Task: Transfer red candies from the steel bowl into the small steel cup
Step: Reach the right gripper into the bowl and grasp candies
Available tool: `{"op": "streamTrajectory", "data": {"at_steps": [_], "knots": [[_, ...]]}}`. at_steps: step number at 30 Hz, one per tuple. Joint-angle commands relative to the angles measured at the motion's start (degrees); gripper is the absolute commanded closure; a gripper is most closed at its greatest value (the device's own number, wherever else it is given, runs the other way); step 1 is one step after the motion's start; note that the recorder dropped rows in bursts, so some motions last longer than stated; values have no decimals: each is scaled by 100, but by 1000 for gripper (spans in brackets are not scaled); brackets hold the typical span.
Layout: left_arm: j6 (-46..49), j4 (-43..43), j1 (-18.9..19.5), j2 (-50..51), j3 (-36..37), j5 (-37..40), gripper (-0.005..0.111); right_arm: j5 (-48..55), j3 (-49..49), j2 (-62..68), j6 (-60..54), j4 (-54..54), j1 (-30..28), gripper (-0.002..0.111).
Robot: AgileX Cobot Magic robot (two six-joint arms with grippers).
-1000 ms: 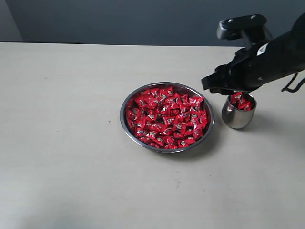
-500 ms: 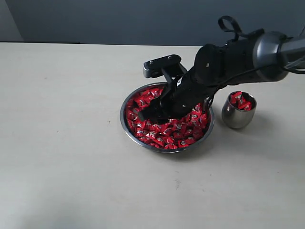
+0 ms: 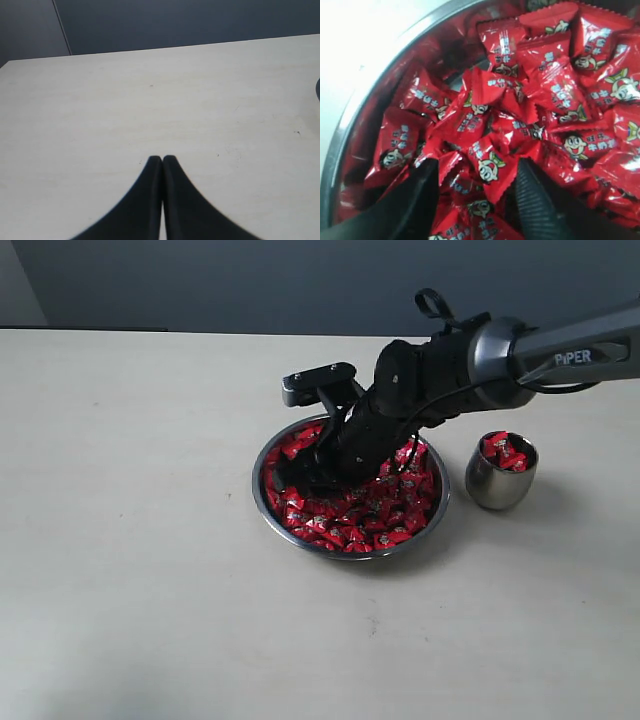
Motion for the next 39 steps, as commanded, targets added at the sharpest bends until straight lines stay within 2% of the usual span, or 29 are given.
{"op": "streamTrajectory", "data": {"at_steps": [1, 3, 5, 8, 19, 39], "knots": [[-9, 11, -46, -27, -48, -31, 106, -76, -68, 126, -35, 50, 5, 61], [-9, 11, -46, -27, -48, -31, 106, -101, -73, 157, -35, 40, 5, 66], [-9, 11, -46, -27, -48, -31, 106, -101, -86, 187, -35, 17, 5, 81], [-9, 11, -46, -27, -48, -31, 106, -111, -86, 173, -35, -50, 5, 109], [-9, 11, -46, -27, -48, -31, 106, 216, -86, -291, 8, -240, -5, 108], [-9, 11, -46, -27, -48, -31, 106, 284, -86, 51, 33, -492, -5, 108]]}}
